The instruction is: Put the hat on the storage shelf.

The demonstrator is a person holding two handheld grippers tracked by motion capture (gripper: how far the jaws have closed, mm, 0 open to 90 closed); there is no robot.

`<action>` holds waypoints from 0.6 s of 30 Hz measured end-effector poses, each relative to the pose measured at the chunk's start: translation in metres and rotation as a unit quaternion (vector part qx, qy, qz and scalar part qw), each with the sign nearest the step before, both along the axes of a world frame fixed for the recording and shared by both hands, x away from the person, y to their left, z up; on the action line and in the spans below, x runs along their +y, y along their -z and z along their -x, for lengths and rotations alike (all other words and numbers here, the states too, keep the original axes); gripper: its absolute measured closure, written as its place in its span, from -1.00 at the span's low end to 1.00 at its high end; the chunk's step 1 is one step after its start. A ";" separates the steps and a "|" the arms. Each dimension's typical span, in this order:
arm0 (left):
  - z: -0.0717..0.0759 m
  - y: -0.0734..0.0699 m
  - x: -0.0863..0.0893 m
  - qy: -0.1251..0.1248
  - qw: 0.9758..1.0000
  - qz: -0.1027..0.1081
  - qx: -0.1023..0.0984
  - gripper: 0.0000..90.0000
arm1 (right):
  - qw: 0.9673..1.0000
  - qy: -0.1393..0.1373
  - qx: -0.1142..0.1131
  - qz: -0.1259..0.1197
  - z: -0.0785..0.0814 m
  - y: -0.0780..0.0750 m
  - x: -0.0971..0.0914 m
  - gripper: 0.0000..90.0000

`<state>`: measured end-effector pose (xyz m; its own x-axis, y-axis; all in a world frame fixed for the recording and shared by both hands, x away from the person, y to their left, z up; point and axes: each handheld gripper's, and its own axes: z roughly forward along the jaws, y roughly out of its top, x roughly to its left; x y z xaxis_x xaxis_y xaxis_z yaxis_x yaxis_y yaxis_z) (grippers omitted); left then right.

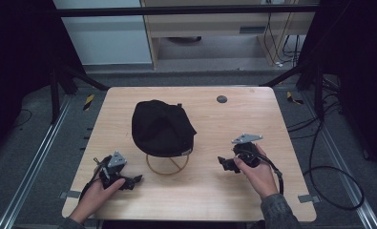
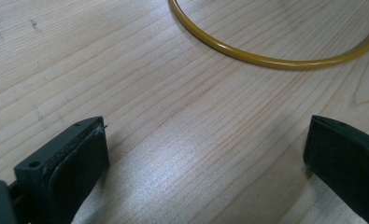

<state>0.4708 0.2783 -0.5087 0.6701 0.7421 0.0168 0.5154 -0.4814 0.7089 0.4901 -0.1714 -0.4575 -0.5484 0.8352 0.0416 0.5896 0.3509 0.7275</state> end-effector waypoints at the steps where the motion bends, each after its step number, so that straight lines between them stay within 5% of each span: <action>1: 0.000 0.000 0.000 0.000 1.000 0.000 0.000 -1.00 | 1.000 0.002 0.000 -0.003 -0.001 0.003 0.001 -0.71; 18: 0.000 0.000 0.000 0.001 1.000 -0.001 0.000 -1.00 | 0.999 0.037 0.011 0.009 -0.012 0.041 0.007 -0.73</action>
